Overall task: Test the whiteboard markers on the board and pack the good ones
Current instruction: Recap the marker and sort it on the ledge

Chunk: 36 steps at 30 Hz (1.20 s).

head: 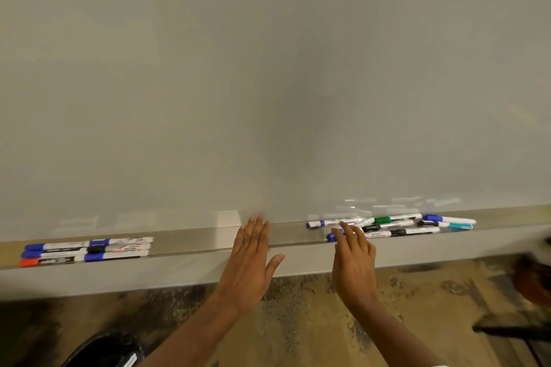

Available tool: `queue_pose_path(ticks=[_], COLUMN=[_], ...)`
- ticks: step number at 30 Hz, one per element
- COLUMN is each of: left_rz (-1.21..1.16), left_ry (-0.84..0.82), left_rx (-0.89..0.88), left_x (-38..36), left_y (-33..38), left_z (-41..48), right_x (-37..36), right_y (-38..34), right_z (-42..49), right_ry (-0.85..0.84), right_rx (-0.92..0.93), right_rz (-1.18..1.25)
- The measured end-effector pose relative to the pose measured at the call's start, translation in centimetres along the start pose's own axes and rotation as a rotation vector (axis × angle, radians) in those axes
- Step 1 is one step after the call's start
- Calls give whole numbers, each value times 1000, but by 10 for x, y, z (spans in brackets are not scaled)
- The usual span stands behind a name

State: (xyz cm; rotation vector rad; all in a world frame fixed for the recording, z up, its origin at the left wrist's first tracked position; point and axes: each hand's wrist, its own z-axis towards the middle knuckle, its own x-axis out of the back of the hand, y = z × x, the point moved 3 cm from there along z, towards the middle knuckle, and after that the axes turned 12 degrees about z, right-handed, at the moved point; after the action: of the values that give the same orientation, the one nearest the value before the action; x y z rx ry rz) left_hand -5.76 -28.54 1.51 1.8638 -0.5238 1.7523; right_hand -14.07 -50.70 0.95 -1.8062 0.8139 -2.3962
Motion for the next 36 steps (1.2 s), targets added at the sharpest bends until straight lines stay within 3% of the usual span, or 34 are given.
queue_pose_path(ticks=[5,11,22,28,36], left_rz=[9,53,18,162,175], left_ry=[-1,5,-25,-81,-74], left_rx=[-55,-101,-168,-190,-172], left_x=[-11,-30,-42,-52,-48], left_y=[24,47,70,76,78], left_z=[15,33,53,59,64], right_x=[13,12,7,7,6], right_y=[50,76,94,102,103], right_z=[7,18,32,41,45], right_ry=[3,-9,-21,-62,-88], right_rx=[-74,-13,114,145,191], right_rz=[-8,23,138,177,197])
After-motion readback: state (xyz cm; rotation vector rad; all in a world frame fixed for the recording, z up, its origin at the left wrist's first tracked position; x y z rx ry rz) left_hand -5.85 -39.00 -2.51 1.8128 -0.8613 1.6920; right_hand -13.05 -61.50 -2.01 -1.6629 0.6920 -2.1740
